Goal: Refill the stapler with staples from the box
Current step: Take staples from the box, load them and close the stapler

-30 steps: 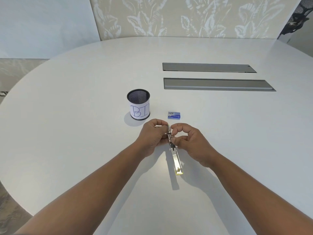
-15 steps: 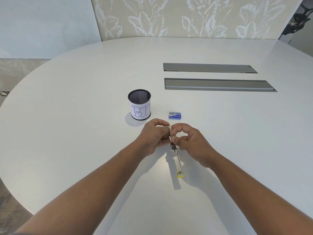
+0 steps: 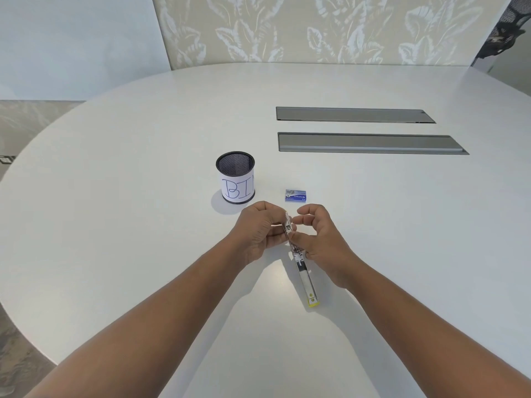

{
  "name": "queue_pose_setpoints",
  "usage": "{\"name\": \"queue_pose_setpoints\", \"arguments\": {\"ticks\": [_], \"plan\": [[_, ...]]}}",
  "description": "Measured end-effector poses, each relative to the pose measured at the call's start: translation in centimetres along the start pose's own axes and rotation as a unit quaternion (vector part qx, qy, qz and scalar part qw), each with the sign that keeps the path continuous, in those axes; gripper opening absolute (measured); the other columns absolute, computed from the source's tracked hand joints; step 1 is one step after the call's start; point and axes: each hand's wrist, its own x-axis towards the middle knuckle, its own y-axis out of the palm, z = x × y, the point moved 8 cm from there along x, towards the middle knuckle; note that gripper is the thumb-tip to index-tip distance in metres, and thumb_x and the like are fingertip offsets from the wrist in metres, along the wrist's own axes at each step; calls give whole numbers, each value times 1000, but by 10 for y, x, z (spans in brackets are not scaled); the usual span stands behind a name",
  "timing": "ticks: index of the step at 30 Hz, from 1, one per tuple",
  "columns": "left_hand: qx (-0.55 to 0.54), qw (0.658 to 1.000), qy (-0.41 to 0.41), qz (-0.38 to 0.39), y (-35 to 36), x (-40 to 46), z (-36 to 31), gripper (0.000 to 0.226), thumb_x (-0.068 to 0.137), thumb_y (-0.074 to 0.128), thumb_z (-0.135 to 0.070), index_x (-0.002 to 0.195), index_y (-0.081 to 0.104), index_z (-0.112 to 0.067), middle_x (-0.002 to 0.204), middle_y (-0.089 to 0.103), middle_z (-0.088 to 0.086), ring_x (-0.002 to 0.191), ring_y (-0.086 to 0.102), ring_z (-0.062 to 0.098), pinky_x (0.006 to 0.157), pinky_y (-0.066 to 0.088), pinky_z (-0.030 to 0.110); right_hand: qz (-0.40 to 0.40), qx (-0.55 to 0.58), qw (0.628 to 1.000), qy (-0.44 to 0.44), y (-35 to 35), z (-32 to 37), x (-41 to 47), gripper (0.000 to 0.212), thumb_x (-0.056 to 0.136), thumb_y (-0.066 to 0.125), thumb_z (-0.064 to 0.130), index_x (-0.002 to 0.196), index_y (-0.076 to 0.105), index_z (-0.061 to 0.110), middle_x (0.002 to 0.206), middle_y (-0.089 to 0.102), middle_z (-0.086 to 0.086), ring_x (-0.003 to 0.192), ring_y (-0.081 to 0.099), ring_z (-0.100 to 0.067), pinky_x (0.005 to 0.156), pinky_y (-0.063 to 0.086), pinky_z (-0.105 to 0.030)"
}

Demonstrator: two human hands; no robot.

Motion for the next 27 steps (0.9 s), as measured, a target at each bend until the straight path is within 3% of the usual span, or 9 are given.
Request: {"name": "queue_pose_setpoints", "arguments": {"ticks": [3, 8, 15, 24, 27], "plan": [[12, 1000, 8, 3, 1, -2, 0, 19, 79, 64, 9, 84, 59, -9, 75, 70, 11, 64, 70, 24, 62, 60, 32, 6, 24, 999, 35, 2, -3, 0, 42, 91, 67, 10, 123, 49, 31, 111, 62, 3, 68, 59, -11, 66, 45, -29], [26, 999, 19, 9, 5, -3, 0, 19, 78, 66, 10, 80, 61, -9, 78, 70, 12, 67, 67, 25, 68, 62, 35, -18, 32, 997, 74, 3, -5, 1, 32, 89, 62, 9, 116, 55, 23, 89, 59, 2, 58, 48, -11, 64, 41, -30], [18, 1000, 21, 12, 5, -6, -1, 18, 79, 67, 9, 84, 62, -7, 83, 67, 15, 68, 66, 26, 63, 60, 32, -19, 15, 998, 65, 3, -7, 3, 25, 86, 64, 18, 108, 58, 27, 87, 61, -1, 61, 54, -15, 72, 50, -41], [17, 999, 22, 23, 6, -6, 1, 17, 81, 67, 10, 87, 63, -5, 78, 69, 12, 63, 69, 22, 60, 59, 30, -35, -36, 999, 9, -5, 8, -1, 16, 90, 64, 13, 104, 61, 19, 83, 65, -5, 62, 59, -22, 65, 53, -39], [20, 999, 28, 22, 6, -6, 0, 16, 81, 68, 8, 89, 64, -5, 79, 69, 13, 63, 69, 21, 61, 59, 30, -38, -47, 998, -2, -6, 8, 0, 16, 88, 66, 17, 102, 62, 24, 83, 67, -2, 62, 60, -20, 69, 57, -46]]}}
